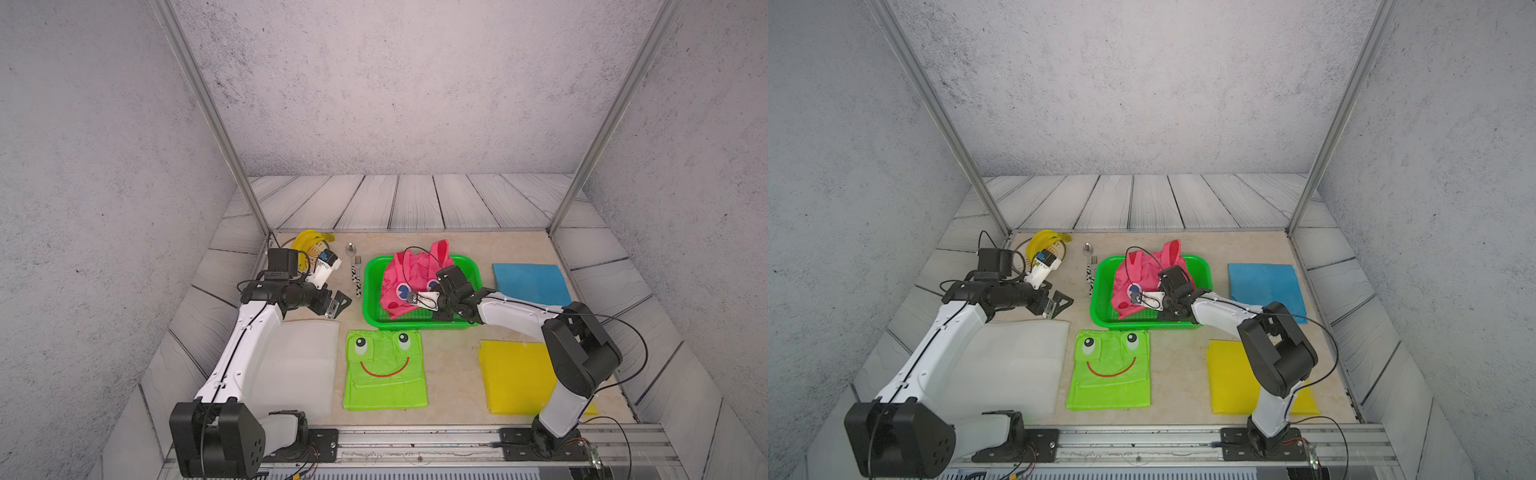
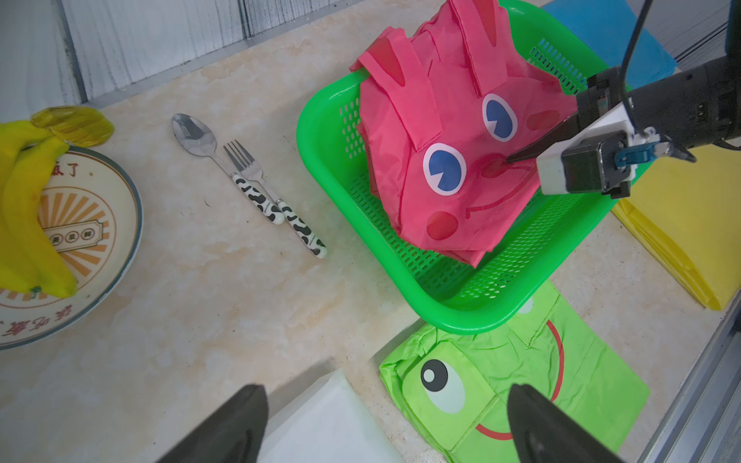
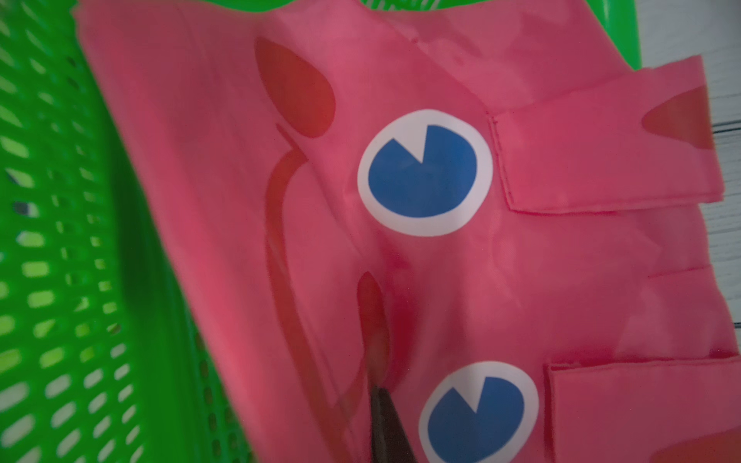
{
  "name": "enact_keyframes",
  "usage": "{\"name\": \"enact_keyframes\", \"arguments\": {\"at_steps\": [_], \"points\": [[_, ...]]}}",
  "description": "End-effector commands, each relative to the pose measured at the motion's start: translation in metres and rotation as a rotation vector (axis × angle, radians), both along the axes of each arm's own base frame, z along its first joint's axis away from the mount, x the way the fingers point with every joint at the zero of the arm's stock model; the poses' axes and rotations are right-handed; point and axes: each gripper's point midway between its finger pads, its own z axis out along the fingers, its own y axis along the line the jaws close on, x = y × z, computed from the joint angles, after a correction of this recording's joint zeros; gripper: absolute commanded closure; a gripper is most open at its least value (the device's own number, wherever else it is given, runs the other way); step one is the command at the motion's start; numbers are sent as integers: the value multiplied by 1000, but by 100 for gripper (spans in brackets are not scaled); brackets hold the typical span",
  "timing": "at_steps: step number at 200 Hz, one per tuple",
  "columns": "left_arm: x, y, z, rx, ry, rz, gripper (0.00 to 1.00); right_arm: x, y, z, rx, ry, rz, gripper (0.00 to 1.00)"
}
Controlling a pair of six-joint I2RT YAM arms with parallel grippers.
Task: Put the folded raincoat in the basket
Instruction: Place the raincoat in the basket.
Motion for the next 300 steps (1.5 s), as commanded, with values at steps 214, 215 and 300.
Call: {"name": "enact_keyframes", "arguments": {"at_steps": [214,215,300], "points": [[-7,-1,-32,-11,60,-18,1,-67,-35,24,-152,383,29,56],[-7,-1,-32,-12,60,-19,1,-67,-34,25,-149,383,29,56],[-5,-1,-41,-9,86,-10,1,-64,38,26,100,590,98,74]]}}
